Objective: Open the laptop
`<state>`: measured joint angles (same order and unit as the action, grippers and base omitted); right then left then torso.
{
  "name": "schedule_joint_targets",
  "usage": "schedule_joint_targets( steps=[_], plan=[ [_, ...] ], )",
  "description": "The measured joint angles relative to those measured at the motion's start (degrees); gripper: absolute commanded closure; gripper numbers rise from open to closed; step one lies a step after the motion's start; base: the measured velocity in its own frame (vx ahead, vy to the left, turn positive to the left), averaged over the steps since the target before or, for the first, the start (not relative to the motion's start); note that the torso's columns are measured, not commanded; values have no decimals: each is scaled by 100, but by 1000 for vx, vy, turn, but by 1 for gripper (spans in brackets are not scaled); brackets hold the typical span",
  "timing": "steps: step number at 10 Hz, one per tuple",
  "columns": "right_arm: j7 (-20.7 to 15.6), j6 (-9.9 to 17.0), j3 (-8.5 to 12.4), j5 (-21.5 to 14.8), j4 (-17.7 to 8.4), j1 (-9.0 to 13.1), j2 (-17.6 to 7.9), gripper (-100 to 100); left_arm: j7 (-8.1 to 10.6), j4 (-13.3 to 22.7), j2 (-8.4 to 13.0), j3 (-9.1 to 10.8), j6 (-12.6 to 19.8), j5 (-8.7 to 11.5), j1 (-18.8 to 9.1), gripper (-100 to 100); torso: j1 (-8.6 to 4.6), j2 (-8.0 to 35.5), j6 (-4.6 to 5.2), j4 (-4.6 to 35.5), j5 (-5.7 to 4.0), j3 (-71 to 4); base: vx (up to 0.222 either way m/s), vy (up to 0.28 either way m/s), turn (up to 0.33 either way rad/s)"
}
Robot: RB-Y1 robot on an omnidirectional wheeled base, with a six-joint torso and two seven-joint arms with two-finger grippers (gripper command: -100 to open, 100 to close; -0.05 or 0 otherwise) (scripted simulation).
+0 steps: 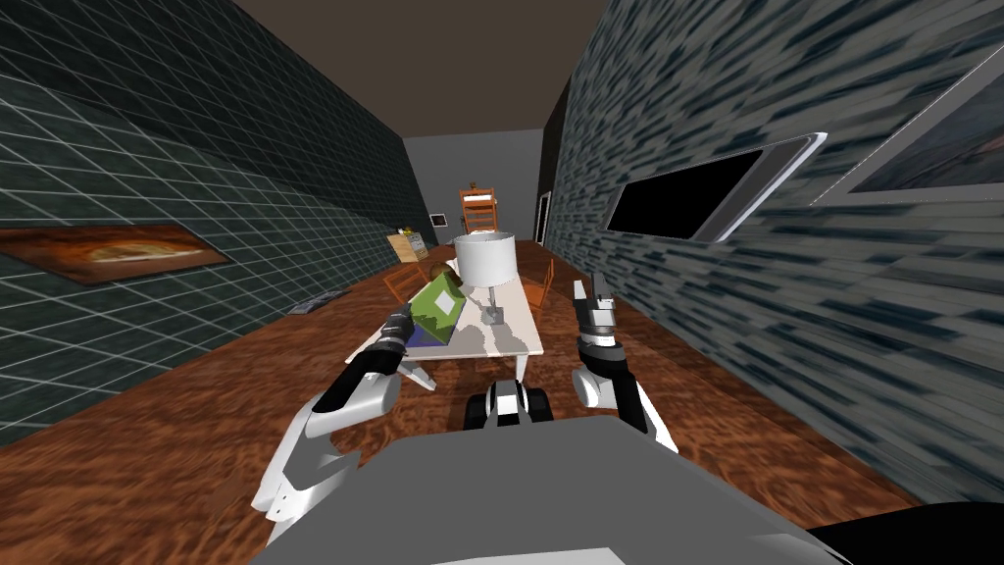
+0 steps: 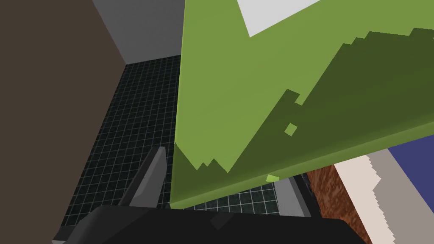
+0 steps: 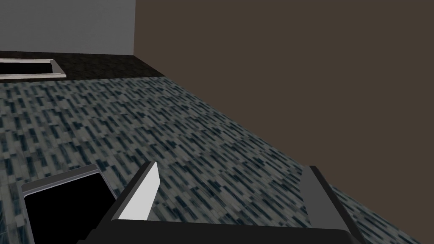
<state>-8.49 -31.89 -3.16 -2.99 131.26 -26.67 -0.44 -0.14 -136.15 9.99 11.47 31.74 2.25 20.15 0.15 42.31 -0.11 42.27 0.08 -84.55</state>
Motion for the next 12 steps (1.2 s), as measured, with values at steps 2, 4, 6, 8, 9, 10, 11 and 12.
schedule_joint_targets(
  steps=[2,4,6,8,9,10,11,12],
  plan=[
    [0,0,0,0,0,1,0,0,91,58,-68,9,75,84,-63,100,-29,8,16,5,-11,5,-8,96,26],
    [0,0,0,0,0,1,0,0,285,186,-236,-35,105,254,-87,100,-10,14,5,9,-7,7,-12,111,11],
    [0,0,0,0,0,1,0,0,466,337,-358,-46,133,426,-142,100,-19,8,6,10,-12,3,-12,93,25],
    [0,0,0,0,0,1,0,0,684,522,-504,-39,243,626,-293,100,-16,11,9,13,-13,4,-18,128,24],
    [0,0,0,0,0,1,0,0,797,583,-630,-78,274,698,-313,100,-13,11,7,12,-11,5,-5,61,-4],
    [0,0,-1,0,0,1,1,0,817,599,-643,-85,286,703,-306,100,-39,10,9,14,-19,4,-3,76,30],
    [0,0,-1,0,0,1,1,0,888,759,-678,-83,236,816,-359,100,-29,5,11,6,-14,3,-16,111,18],
    [0,0,0,0,0,1,0,0,972,905,-789,-140,129,892,-351,100,-14,8,10,2,-6,4,-29,118,9]
  ],
)
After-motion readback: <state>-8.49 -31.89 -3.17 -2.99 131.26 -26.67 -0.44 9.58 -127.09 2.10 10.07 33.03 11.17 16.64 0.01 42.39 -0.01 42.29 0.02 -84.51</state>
